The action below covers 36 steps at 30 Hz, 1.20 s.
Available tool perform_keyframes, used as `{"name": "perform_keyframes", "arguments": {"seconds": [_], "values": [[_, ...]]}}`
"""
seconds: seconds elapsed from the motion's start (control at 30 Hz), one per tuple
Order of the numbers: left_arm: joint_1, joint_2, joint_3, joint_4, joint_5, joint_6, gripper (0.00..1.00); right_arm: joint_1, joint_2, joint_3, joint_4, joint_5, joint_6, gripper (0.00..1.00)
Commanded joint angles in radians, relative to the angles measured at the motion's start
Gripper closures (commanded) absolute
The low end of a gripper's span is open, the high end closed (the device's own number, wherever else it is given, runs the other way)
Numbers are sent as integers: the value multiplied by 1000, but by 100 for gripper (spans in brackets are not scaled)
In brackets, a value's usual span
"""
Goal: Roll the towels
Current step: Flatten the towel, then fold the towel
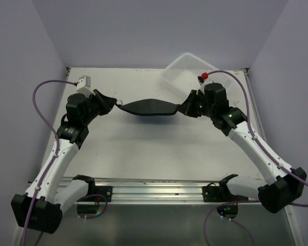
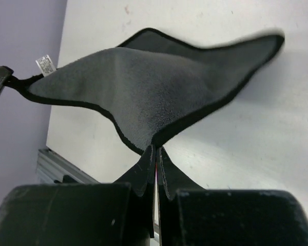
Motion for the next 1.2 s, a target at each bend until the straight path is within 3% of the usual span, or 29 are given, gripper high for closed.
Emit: {"name": "perform_keyframes", "arguments": {"seconds": [0.0, 0.23, 0.37, 0.57, 0.9, 1.17], "values": [[5, -80, -128, -83, -45, -1, 100, -2, -112, -126, -45, -3, -24, 100], [4, -271, -546, -53, -9, -96, 100, -2, -251, -587, 37, -35, 57, 100], [4, -368, -631, -85, -9, -116, 100, -2, -337, -700, 23, -38, 86, 100], [4, -433, -640, -133, -21, -116, 100, -2, -446, -747, -34, -32, 121, 100], [2, -263, -610, 66, -7, -141, 100, -1, -323, -683, 9, 38, 195, 100], [-27, -40, -447, 235, -15, -135, 100, -8, -217, -623, 77, 91, 295, 100]]}}
